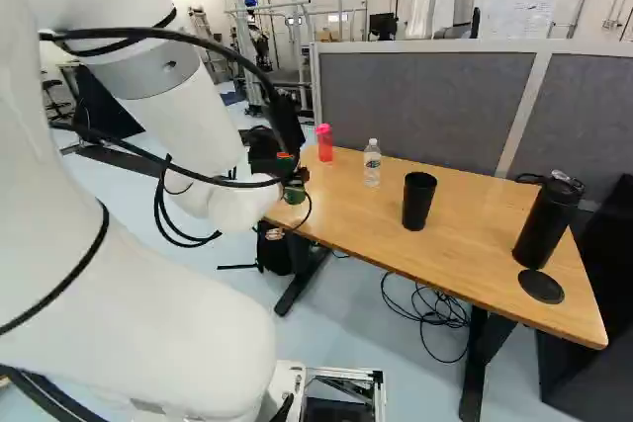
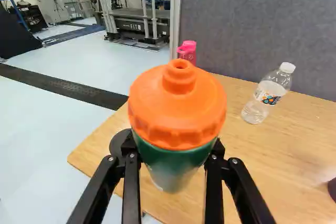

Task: Pick up the green bottle from the table

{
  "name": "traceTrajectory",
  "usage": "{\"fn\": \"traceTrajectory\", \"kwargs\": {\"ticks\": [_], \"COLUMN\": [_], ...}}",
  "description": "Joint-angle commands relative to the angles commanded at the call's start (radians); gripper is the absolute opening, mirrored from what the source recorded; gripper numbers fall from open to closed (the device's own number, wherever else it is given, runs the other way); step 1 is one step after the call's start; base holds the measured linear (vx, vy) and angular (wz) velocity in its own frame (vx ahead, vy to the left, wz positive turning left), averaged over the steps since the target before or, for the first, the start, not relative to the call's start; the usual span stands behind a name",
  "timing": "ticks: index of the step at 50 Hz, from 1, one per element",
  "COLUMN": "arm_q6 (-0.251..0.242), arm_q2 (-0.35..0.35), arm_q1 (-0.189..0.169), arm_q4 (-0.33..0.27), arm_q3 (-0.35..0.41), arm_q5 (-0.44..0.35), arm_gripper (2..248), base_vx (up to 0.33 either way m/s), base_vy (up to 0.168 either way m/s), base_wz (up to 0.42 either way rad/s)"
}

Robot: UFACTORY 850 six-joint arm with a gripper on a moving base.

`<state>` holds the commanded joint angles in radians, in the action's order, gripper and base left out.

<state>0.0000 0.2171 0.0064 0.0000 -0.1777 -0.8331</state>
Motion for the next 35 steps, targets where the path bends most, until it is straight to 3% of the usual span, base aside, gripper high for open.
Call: {"fn": "traceTrajectory", "kwargs": {"ticks": [35], "arm_q6": [0.000], "arm_q2": [0.061], "arm_q1": [-0.006], "arm_q4": [0.000], "arm_q3": [0.089], "arm_q5": [-0.039], "arm_gripper": [110], "base_vx": [0.000], "base_vy": [0.000], "base_wz": [0.000]}}
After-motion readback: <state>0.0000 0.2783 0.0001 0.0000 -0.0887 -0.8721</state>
